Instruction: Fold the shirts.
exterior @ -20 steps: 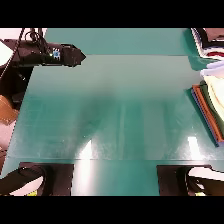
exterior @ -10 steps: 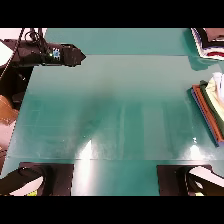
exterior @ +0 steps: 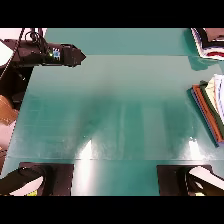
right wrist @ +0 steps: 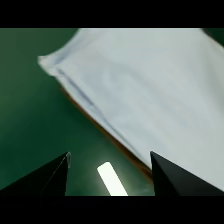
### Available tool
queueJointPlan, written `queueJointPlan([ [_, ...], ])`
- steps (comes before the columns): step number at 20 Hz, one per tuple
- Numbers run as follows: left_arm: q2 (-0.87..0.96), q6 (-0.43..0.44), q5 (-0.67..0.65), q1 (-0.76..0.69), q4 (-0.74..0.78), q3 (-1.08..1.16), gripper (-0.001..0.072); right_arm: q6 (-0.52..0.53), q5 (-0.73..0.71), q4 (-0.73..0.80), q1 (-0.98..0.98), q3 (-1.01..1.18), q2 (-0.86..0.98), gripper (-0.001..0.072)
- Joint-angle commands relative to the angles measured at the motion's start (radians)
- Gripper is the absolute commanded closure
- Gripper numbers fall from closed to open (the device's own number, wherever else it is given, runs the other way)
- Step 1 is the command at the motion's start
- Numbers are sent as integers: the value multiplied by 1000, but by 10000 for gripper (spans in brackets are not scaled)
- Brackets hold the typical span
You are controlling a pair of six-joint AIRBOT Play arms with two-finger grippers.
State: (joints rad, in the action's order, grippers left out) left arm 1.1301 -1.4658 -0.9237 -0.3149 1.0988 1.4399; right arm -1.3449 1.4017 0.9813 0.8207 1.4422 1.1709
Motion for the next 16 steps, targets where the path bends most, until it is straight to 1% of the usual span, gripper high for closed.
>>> queueJointPlan([
  [1, 0, 0, -15, 0, -2, 0, 676, 0, -30, -98, -241, 27, -1, 127],
  [4, 0, 0, 15, 0, -2, 0, 677, 0, -54, -90, -481, 27, -1, 135],
  [5, 0, 0, 19, 0, -2, 0, 676, 2, -65, -89, -554, 27, -1, 159],
  [6, 0, 0, 19, 0, -2, 0, 676, 3, -74, -89, -613, 27, -1, 293],
  [7, 0, 0, 19, 0, -2, 0, 676, 3, -80, -89, -670, 27, -1, 463],
  [8, 0, 0, 19, 0, -2, 0, 676, 3, -85, -89, -715, 27, -1, 606],
  [9, 0, 0, 19, 0, -2, 0, 676, 5, -85, -89, -754, 27, -1, 695],
  [12, 0, 0, 19, 0, -2, 0, 676, 5, -89, -89, -822, 27, -1, 695],
  [16, 0, 0, 19, 0, -2, 0, 676, 5, -90, -89, -833, 27, -1, 695],
])
